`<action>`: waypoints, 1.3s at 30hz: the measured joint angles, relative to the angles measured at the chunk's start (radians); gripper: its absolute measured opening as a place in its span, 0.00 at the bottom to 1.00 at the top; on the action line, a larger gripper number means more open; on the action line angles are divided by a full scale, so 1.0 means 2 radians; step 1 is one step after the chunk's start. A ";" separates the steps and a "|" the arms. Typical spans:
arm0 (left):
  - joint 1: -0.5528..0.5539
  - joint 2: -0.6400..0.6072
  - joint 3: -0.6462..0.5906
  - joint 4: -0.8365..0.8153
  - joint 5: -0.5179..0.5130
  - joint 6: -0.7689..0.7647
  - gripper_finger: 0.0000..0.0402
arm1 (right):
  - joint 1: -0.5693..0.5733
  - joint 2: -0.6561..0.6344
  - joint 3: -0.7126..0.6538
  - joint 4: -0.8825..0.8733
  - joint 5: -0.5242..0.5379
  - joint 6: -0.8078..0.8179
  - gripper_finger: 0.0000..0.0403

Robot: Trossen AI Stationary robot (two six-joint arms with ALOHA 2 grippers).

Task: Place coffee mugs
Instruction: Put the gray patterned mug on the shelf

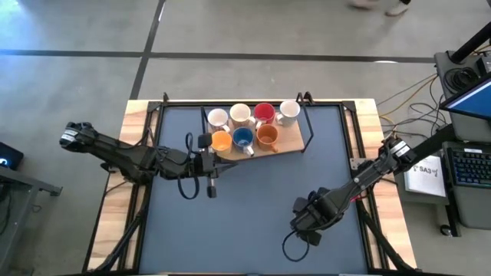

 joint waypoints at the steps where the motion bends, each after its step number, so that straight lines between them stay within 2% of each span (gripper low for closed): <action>1: 0.000 0.000 0.000 0.000 0.000 0.000 0.00 | 0.000 -0.001 0.003 0.000 0.006 -0.002 0.03; 6: 0.000 0.000 0.000 0.000 0.000 0.000 0.00 | 0.000 -0.005 0.027 -0.003 0.049 -0.036 0.03; 9: 0.000 0.000 0.000 0.000 0.000 0.002 0.00 | -0.002 -0.006 0.049 -0.013 0.096 -0.083 0.03; 15: 0.000 0.000 0.000 0.002 0.000 0.002 0.00 | -0.041 -0.006 0.079 -0.051 0.168 -0.178 0.03; 21: 0.000 0.000 0.000 0.003 0.000 0.003 0.00 | -0.111 -0.008 0.091 -0.074 0.172 -0.297 0.03; 30: 0.000 0.000 0.000 0.001 0.000 0.004 0.00 | -0.174 -0.014 0.098 -0.107 0.210 -0.563 0.03; 39: 0.000 0.000 0.000 0.000 0.000 0.010 0.00 | -0.213 -0.014 0.084 -0.114 0.242 -0.684 0.03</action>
